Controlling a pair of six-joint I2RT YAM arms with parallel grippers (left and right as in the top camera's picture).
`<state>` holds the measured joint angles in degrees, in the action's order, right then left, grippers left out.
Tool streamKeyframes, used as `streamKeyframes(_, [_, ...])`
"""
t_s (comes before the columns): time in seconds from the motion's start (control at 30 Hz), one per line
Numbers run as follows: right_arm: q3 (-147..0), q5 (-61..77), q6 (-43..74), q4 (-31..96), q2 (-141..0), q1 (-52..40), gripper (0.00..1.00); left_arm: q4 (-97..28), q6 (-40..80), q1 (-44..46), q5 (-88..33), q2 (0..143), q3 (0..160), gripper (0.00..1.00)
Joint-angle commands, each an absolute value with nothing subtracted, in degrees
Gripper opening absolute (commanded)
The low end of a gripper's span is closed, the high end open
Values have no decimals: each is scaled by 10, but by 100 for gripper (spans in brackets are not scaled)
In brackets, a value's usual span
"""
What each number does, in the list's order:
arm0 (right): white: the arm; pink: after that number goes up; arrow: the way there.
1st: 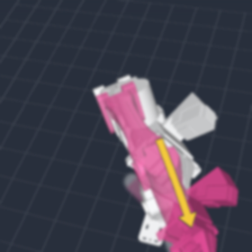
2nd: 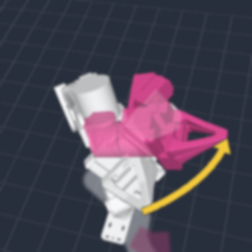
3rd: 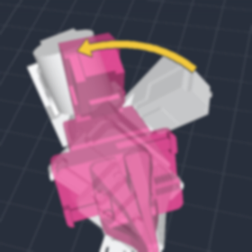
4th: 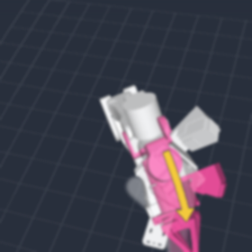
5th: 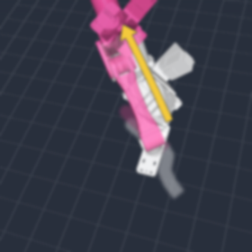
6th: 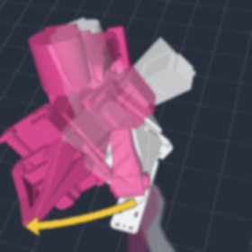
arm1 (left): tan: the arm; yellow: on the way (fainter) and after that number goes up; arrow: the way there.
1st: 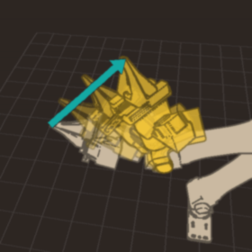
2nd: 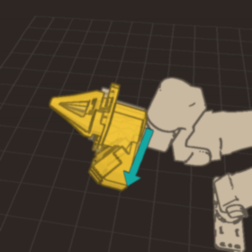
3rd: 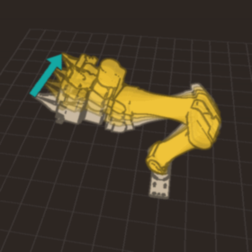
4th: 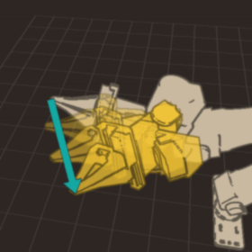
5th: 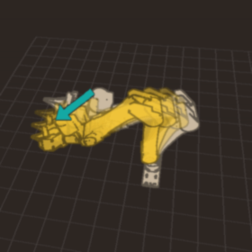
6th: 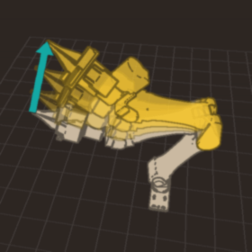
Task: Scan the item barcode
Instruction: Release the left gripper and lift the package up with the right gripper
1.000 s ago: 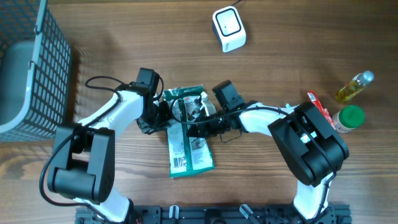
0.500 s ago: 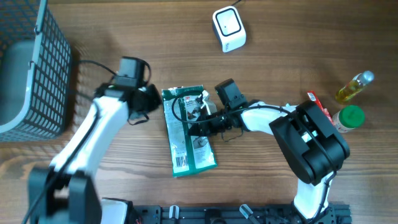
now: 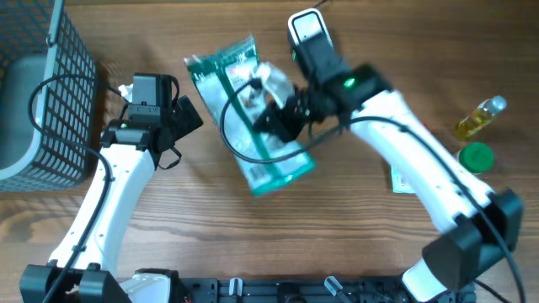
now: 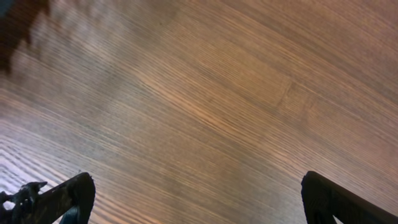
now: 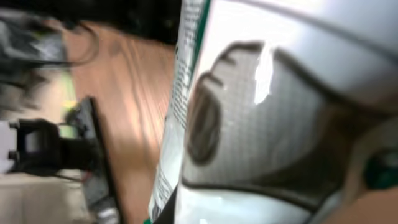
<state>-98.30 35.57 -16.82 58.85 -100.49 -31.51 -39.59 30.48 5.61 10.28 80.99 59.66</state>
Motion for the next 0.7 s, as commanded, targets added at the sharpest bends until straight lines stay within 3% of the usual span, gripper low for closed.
streamKeyframes(0.0, [-1140,228,-376,670,-988,-313,4,-395,302,53,121,813,600,100])
streamKeyframes(0.27, [-1222,55,-585,618,-1000,-313,4,-396,302,53,121,813,600,100])
streamKeyframes(0.67, [-1222,-169,-646,432,-1169,-306,4,-396,302,53,121,813,600,100])
